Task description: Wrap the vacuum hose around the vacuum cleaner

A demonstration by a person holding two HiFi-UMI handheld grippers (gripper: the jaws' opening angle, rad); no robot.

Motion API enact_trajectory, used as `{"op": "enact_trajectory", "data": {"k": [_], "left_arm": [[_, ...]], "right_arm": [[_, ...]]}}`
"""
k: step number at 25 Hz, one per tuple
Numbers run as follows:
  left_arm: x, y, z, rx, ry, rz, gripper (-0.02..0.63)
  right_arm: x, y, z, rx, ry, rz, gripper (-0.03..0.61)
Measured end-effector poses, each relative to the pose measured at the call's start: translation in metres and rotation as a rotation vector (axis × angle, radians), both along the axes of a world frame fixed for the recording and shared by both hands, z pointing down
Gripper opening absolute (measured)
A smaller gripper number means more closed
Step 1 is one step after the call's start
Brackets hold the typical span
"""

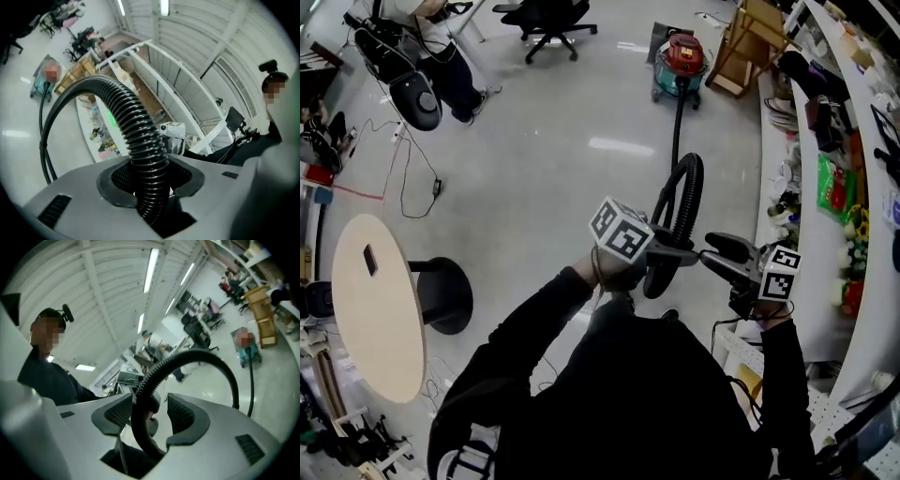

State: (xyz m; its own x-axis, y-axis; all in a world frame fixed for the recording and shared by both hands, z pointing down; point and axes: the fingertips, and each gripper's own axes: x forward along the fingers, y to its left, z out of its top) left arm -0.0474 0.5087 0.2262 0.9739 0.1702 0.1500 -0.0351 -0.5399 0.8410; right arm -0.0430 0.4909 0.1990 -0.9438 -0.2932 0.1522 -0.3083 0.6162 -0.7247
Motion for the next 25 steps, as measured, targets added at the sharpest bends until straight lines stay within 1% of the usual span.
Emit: {"op": "enact_trajectory", "data": {"k": [1, 2, 4, 6, 8, 10, 11, 12, 13, 14, 15, 16, 17, 18, 19, 20, 22, 24, 25], "left_arm": [[-0.004, -0.012, 0.0, -0.056, -0.012, 0.011, 0.17], [-0.007, -0.025, -0.001, -0.117, -0.014, 0.009, 0.17], [-0.01, -0.053, -0.008, -0.238, 0.02, -0.023, 0.17], [-0.013, -0.077, -0.017, -0.347, 0.075, -0.056, 0.17], [-0.012, -0.097, -0.027, -0.43, 0.121, -0.071, 0.17], [-0.008, -0.112, -0.038, -0.487, 0.169, -0.075, 0.17], [-0.005, -0.121, -0.042, -0.501, 0.19, -0.085, 0.17], [-0.004, -0.13, -0.043, -0.497, 0.203, -0.103, 0.17], [-0.003, -0.14, -0.041, -0.467, 0.2, -0.125, 0.17], [-0.002, -0.149, -0.035, -0.405, 0.171, -0.147, 0.173], [0.0, -0.157, -0.025, -0.313, 0.111, -0.161, 0.203], [0.002, -0.163, -0.014, -0.209, 0.033, -0.163, 0.258], [0.006, -0.169, -0.004, -0.123, -0.042, -0.158, 0.305], [0.009, -0.177, 0.003, -0.074, -0.095, -0.158, 0.331], [0.009, -0.187, 0.005, -0.068, -0.115, -0.174, 0.341], [0.006, -0.199, 0.004, -0.094, -0.105, -0.209, 0.342], [-0.012, -0.225, -0.001, -0.183, -0.04, -0.325, 0.344], [-0.031, -0.244, -0.006, -0.265, 0.037, -0.426, 0.342], [-0.036, -0.249, -0.009, -0.303, 0.076, -0.448, 0.342]], "right_arm": [[-0.006, 0.01, 0.01, 0.026, 0.052, -0.031, 0.222], [-0.014, 0.021, 0.024, 0.057, 0.123, -0.084, 0.222], [-0.036, 0.045, 0.058, 0.132, 0.315, -0.22, 0.232], [-0.057, 0.064, 0.092, 0.199, 0.467, -0.335, 0.29], [-0.072, 0.068, 0.117, 0.278, 0.567, -0.397, 0.304], [-0.08, 0.056, 0.126, 0.386, 0.625, -0.4, 0.303], [-0.082, 0.048, 0.125, 0.423, 0.622, -0.394, 0.295], [-0.083, 0.041, 0.12, 0.431, 0.597, -0.388, 0.222], [-0.084, 0.034, 0.116, 0.411, 0.556, -0.382, 0.195], [-0.084, 0.028, 0.111, 0.373, 0.506, -0.376, 0.187], [-0.083, 0.021, 0.108, 0.328, 0.451, -0.37, 0.183], [-0.081, 0.013, 0.104, 0.282, 0.393, -0.361, 0.178], [-0.077, 0.004, 0.099, 0.239, 0.333, -0.349, 0.172], [-0.073, -0.005, 0.094, 0.202, 0.273, -0.336, 0.166], [-0.07, -0.015, 0.086, 0.172, 0.216, -0.324, 0.163], [-0.068, -0.026, 0.078, 0.149, 0.162, -0.317, 0.16], [-0.069, -0.046, 0.061, 0.117, 0.073, -0.331, 0.158], [-0.071, -0.059, 0.046, 0.094, -0.004, -0.395, 0.158], [-0.071, -0.062, 0.04, 0.085, -0.048, -0.44, 0.158]]}}
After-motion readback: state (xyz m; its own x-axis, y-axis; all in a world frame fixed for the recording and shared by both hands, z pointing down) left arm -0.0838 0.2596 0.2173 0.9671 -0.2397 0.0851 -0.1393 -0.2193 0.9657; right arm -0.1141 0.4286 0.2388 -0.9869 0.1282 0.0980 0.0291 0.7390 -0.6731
